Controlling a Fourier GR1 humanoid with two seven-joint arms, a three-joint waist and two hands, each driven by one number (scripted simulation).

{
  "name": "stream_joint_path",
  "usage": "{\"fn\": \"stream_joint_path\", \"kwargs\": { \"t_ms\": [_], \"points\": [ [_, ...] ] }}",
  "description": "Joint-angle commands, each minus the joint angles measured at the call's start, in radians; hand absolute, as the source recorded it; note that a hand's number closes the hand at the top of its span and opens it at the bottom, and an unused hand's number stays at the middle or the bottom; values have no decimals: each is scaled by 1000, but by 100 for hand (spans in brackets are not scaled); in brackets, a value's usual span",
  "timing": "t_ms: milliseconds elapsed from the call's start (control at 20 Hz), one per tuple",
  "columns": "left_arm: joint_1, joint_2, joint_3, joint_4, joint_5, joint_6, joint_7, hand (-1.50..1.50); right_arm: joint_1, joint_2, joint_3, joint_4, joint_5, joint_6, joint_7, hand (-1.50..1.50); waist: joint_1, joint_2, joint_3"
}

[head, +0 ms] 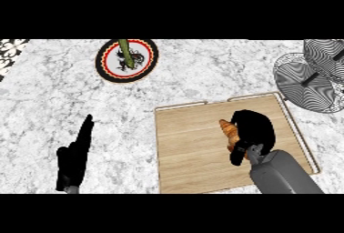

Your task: Pick the croissant from the tray and place it in the tiered basket

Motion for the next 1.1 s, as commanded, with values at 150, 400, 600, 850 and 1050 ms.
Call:
{"fn": "stream_joint_path", "kwargs": {
  "t_ms": [150,400,600,850,1050],
  "points": [
    [42,-1,-1,-20,-10,-12,37,0,11,-39,-33,76,116,-46,-79,150,0,12,2],
    [71,-6,20,-18,12,0,15,0,211,-271,-375,34,-78,-120,-133,150,-59,9,4],
    [63,9,31,-24,19,-15,33,0,297,-331,-539,-24,-157,-195,-204,150,-36,8,2],
    [73,-2,21,-19,-3,5,30,0,341,-297,-700,-247,-244,-285,-146,150,-46,2,1],
    [58,-11,31,-1,0,5,3,0,387,-315,-825,-453,-293,-301,-96,150,-49,2,0]
  ]
}}
